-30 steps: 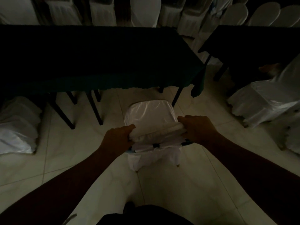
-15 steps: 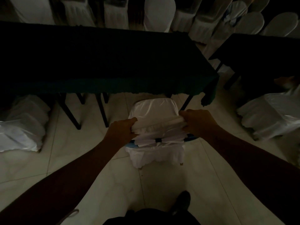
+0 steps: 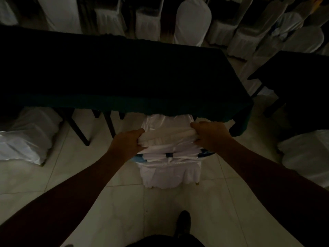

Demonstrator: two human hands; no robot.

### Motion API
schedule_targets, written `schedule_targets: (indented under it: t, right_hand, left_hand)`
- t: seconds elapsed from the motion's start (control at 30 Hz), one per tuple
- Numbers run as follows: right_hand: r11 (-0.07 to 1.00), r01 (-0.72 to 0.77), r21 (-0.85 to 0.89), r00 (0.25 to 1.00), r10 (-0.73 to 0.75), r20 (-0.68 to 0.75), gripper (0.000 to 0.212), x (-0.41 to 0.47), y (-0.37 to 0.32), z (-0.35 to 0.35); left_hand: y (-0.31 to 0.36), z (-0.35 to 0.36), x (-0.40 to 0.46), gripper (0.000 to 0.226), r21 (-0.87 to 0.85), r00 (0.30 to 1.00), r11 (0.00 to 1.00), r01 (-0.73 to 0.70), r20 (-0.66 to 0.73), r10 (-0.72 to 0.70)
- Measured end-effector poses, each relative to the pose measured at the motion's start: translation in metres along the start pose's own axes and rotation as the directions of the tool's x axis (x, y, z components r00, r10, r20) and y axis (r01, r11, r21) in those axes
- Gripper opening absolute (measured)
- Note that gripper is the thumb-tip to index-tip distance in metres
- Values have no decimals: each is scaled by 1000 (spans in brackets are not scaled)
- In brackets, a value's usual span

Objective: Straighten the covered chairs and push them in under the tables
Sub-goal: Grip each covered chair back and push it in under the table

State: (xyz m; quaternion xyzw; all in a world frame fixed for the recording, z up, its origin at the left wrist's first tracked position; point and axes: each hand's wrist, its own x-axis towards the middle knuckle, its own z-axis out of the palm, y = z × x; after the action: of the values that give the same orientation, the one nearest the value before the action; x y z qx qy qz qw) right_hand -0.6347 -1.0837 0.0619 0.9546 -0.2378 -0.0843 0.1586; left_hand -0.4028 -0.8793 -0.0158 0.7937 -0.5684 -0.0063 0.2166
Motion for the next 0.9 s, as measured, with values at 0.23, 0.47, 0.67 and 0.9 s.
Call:
schedule_targets:
  t: [0.23,0.47,0.67,0.9]
  right_hand:
    - [983,89,159,995,-81,-58,53,42,71,23]
    - [975,178,135,978,-160,-136,50,86,124,41]
    - [976,178,129,974,-156,-167,54,121,145,51]
    - [975,144,172,980,-116,-161,56,157,150,57]
  left_hand:
    - [26,25,59,46,145,993,983,114,4,-116]
    - [45,40,112,50,256,970,939,228,20,-241]
    - [46,44,149,54,263,959,931,253,58,-277]
    - [21,33,195,53,310,958,927,210,126,-259]
